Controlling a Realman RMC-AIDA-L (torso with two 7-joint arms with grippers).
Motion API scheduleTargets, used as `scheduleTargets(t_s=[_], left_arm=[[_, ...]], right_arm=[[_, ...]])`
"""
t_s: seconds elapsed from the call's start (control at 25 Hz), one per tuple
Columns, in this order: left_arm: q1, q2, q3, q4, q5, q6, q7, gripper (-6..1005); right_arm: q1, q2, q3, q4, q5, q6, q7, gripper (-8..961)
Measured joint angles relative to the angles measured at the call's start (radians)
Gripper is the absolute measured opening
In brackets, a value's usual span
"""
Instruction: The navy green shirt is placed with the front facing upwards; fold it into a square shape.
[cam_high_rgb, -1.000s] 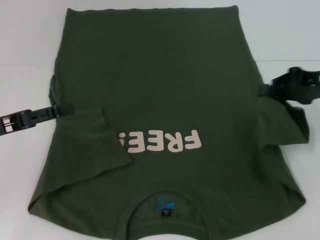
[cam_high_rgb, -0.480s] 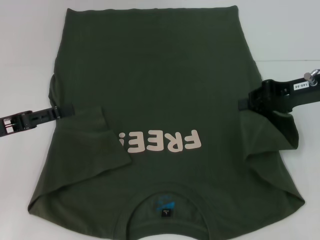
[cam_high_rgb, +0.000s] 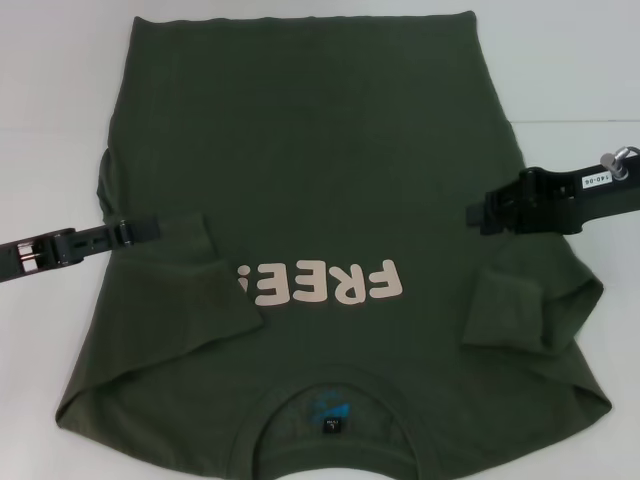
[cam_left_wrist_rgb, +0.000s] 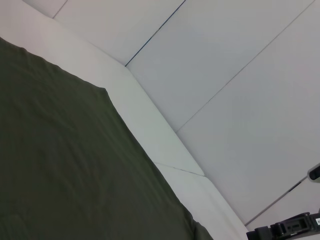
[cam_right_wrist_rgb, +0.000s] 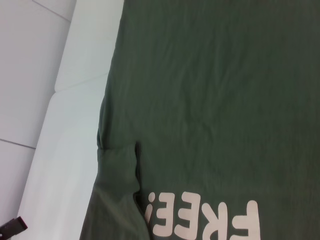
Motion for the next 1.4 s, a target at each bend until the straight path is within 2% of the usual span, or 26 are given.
scheduleTargets(t_s=[0.24, 0.32, 0.48, 0.52, 0.56, 0.6, 0.64, 0.72, 0.92, 1.24, 1.4], left_arm=[[-0.001, 0.000, 0.000, 0.000, 0.000, 0.001, 0.000, 889], [-0.001, 0.000, 0.000, 0.000, -0.002, 0.001, 0.000, 889], [-0.001, 0.000, 0.000, 0.000, -0.003, 0.003, 0.000, 889], [0.000, 0.000, 0.000, 0.000, -0.003, 0.003, 0.000, 889], [0.000, 0.000, 0.000, 0.000, -0.003, 0.003, 0.000, 889], [0.000, 0.000, 0.000, 0.000, -0.004, 0.003, 0.000, 889], [0.000, 0.000, 0.000, 0.000, -0.004, 0.003, 0.000, 889], [0.001, 0.000, 0.000, 0.000, -0.005, 0.003, 0.000, 889], [0.001, 0.000, 0.000, 0.001, -0.003, 0.011, 0.000, 888], [0.003, 0.000, 0.001, 0.001, -0.001, 0.026, 0.000, 889], [0.002, 0.000, 0.002, 0.000, 0.000, 0.036, 0.000, 889]], right_arm=[[0.000, -0.001, 0.007, -0.005, 0.006, -0.006, -0.010, 341], [-0.004, -0.008, 0.009, -0.010, 0.006, -0.007, -0.011, 430], [-0.009, -0.051, 0.005, -0.011, 0.000, -0.042, 0.019, 628], [-0.011, -0.066, 0.004, -0.012, -0.006, -0.051, 0.030, 631], [-0.014, -0.091, 0.003, -0.021, -0.037, -0.069, 0.059, 634], [-0.014, -0.091, 0.003, -0.021, -0.037, -0.069, 0.059, 638], [-0.014, -0.102, 0.003, -0.035, -0.067, -0.074, 0.077, 641], [-0.013, -0.109, 0.002, -0.080, -0.147, -0.090, 0.116, 648], [0.024, -0.097, 0.001, -0.130, -0.297, -0.123, 0.148, 636], [0.101, -0.052, -0.083, -0.127, -0.481, -0.094, 0.165, 587], [0.121, -0.042, -0.099, -0.128, -0.545, -0.081, 0.178, 563]])
